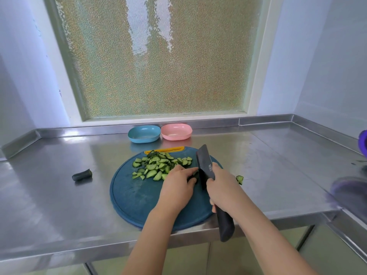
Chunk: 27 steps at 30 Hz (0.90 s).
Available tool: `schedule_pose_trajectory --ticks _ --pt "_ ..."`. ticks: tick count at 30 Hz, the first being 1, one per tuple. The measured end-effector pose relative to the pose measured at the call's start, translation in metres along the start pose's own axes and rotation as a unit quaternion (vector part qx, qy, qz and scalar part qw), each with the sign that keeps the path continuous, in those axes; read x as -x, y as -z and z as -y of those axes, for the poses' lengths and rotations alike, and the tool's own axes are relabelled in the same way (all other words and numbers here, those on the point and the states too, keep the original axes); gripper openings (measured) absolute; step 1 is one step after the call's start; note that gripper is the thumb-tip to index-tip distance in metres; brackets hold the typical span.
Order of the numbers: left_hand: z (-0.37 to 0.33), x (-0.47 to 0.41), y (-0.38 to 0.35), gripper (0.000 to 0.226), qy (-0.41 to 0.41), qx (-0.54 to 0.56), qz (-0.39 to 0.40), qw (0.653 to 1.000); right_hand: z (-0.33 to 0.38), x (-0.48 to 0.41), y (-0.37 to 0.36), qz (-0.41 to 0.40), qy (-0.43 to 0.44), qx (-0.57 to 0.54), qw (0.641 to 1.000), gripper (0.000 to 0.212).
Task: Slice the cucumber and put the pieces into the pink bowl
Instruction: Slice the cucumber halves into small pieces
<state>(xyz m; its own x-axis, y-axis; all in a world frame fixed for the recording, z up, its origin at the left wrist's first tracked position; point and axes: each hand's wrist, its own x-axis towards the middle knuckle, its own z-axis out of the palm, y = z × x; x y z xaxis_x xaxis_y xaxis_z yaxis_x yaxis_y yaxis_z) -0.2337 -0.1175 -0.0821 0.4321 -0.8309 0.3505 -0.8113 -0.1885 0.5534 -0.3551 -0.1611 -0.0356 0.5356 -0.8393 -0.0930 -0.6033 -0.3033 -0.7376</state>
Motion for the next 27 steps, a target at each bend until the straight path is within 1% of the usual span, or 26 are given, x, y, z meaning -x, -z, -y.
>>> schedule_pose_trajectory --ticks 7,13,17,21,24,27 --pt "0.0 0.0 0.0 0.041 -0.006 0.002 -0.005 1.0 0.002 0.002 0.002 -0.002 0.004 0.007 1.0 0.058" --pt "0.0 0.0 0.0 0.04 -0.009 -0.001 -0.008 1.0 0.007 0.005 -0.001 0.002 -0.004 0.037 0.999 0.058" --pt "0.001 -0.001 -0.001 0.039 -0.013 -0.001 -0.009 1.0 0.015 0.008 -0.004 -0.001 -0.028 0.056 0.998 0.054" --pt "0.002 -0.002 -0.002 0.038 -0.018 -0.011 -0.001 1.0 0.022 0.001 -0.003 0.017 -0.058 0.073 0.996 0.058" --pt "0.003 -0.002 -0.003 0.037 -0.023 -0.017 0.001 1.0 0.025 -0.002 -0.001 0.033 -0.058 0.082 0.994 0.06" --pt "0.004 -0.002 -0.003 0.037 -0.026 -0.02 -0.004 0.999 0.024 -0.004 -0.001 0.032 -0.052 0.082 0.995 0.06"
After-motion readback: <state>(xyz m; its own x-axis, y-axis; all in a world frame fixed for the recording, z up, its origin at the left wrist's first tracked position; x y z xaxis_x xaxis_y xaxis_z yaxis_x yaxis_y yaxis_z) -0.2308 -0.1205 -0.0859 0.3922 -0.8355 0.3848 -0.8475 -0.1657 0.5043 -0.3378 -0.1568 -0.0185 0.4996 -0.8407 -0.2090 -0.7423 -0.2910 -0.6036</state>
